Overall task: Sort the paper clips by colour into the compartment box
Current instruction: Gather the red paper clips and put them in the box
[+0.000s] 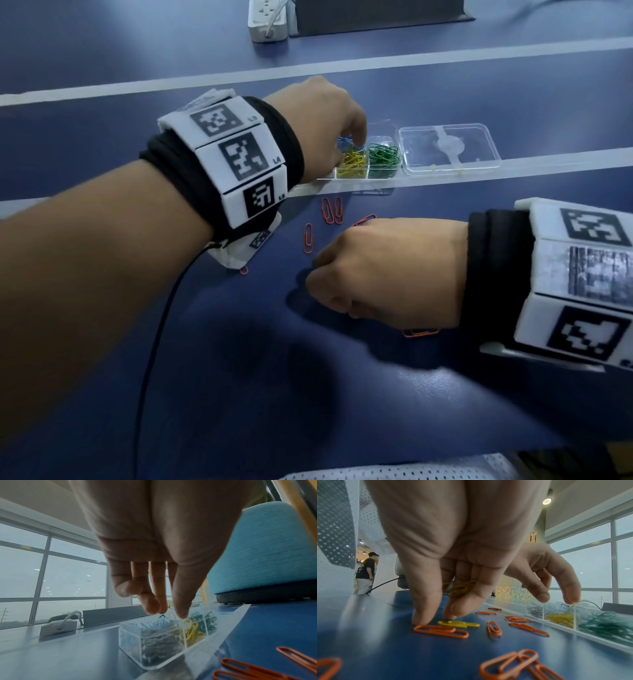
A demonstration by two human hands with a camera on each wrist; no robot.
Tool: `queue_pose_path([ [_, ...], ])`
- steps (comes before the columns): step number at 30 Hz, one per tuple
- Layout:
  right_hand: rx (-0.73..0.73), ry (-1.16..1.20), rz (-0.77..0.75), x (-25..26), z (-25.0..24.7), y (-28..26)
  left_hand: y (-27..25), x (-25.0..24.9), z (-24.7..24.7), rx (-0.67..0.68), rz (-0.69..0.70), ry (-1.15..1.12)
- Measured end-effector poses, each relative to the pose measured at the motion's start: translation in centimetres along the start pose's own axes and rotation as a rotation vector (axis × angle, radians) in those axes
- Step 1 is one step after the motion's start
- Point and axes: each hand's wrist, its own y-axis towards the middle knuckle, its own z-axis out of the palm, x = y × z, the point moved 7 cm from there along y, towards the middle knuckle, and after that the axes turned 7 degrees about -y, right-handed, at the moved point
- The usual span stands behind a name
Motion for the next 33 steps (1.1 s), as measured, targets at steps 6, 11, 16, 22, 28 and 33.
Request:
queue_pose_path([
  [6, -0.007, 0.052, -0.055, 0.4, 0.0, -0.1, -0.3, -0.4, 0.5, 0.035, 0.015, 0.029],
  [11, -0.079, 0.081, -0.062, -0.4, -0.1, 0.1, -0.9, -1.3, 0.9, 0.067, 0.026, 0.047],
  [16, -0.294, 0.249, -0.004, -3.1, -1.4, -0.4, -1.2, -0.8, 0.9, 0.046, 0.025, -0.046],
  [22, -0.126, 0.147, -0.018, -3.3, -0.3, -0.1, -3.0, 0.5, 0.0, -0.025, 0.051, -0.141],
  [28, -0.066, -0.074, -0.069, -2.8, 0.5, 0.4, -5.7, 3.8, -0.4, -0.031, -0.036, -0.186],
  [33, -0.062, -0.06, -0.064, -2.8, 0.8, 0.4, -7.8, 6.6, 0.3, 0.041, -0.148, -0.183],
])
